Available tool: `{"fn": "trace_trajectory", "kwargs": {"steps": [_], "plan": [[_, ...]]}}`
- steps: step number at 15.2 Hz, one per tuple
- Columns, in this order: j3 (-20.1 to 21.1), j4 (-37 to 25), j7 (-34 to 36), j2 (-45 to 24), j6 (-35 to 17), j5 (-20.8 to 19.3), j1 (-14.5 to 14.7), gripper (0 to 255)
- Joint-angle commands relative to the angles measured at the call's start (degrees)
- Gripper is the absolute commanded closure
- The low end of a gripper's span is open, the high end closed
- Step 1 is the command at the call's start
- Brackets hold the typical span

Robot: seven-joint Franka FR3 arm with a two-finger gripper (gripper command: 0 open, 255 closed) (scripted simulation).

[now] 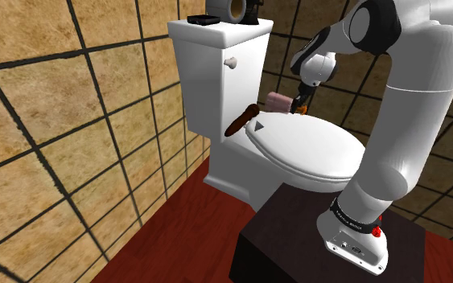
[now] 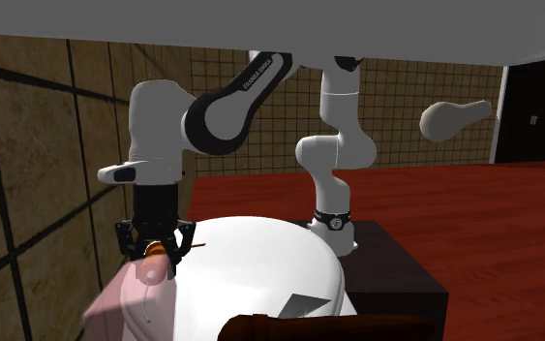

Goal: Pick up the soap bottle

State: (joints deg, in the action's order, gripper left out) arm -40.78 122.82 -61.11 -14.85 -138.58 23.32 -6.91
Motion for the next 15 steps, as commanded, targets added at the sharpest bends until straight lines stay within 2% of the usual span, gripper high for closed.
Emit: {"fn": "trace_trajectory", "kwargs": {"steps": [1,13,15], "plan": [[-0.59,-0.44,0.92,0.99,1.10,-1.28,0.40,255],[-3.14,-3.49,6.80,7.50,8.26,-9.08,2.64,255],[-3.15,-3.54,6.87,7.57,8.35,-9.18,2.64,255]]}}
